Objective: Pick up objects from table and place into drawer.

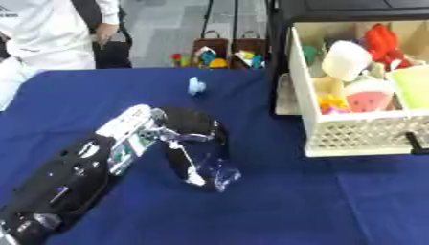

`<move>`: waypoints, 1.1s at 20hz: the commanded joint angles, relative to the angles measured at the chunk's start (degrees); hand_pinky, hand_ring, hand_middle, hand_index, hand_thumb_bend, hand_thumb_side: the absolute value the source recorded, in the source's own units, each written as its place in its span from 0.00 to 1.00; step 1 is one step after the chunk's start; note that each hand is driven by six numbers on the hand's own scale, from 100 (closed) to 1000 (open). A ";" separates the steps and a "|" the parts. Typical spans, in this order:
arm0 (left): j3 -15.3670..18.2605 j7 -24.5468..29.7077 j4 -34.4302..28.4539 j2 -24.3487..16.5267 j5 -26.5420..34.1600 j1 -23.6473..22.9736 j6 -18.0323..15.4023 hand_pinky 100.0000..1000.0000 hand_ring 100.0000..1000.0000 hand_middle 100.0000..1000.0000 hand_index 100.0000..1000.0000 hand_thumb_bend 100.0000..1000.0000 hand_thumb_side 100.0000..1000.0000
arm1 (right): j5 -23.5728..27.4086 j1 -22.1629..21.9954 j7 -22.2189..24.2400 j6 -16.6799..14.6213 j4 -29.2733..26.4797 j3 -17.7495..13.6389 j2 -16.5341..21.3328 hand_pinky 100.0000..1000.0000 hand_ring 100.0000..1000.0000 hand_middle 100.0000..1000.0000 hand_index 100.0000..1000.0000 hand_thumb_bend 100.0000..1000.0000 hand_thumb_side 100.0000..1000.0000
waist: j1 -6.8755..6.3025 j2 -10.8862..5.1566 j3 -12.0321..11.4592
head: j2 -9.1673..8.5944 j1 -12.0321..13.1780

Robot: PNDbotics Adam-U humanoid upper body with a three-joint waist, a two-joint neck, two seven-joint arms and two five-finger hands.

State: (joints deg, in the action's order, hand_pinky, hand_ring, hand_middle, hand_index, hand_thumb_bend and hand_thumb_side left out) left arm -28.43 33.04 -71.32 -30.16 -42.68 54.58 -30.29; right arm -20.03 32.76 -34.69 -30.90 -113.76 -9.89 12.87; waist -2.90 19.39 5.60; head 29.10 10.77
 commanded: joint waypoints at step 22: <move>0.76 -3.62 -2.01 -1.45 2.32 1.29 -3.04 0.31 0.49 0.35 0.41 0.34 0.46 | 0.38 0.80 -0.74 -0.31 -0.83 -0.09 0.51 0.69 0.75 0.64 0.77 0.00 1.00 | 0.24 -1.42 -0.20 | 0.43 0.01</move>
State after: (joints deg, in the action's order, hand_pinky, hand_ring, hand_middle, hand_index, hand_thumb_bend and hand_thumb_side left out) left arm -28.43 29.50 -72.08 -30.21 -40.32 54.57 -32.84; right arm -19.98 32.76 -34.85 -30.74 -113.76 -9.89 12.87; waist -2.88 19.39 5.45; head 29.19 10.66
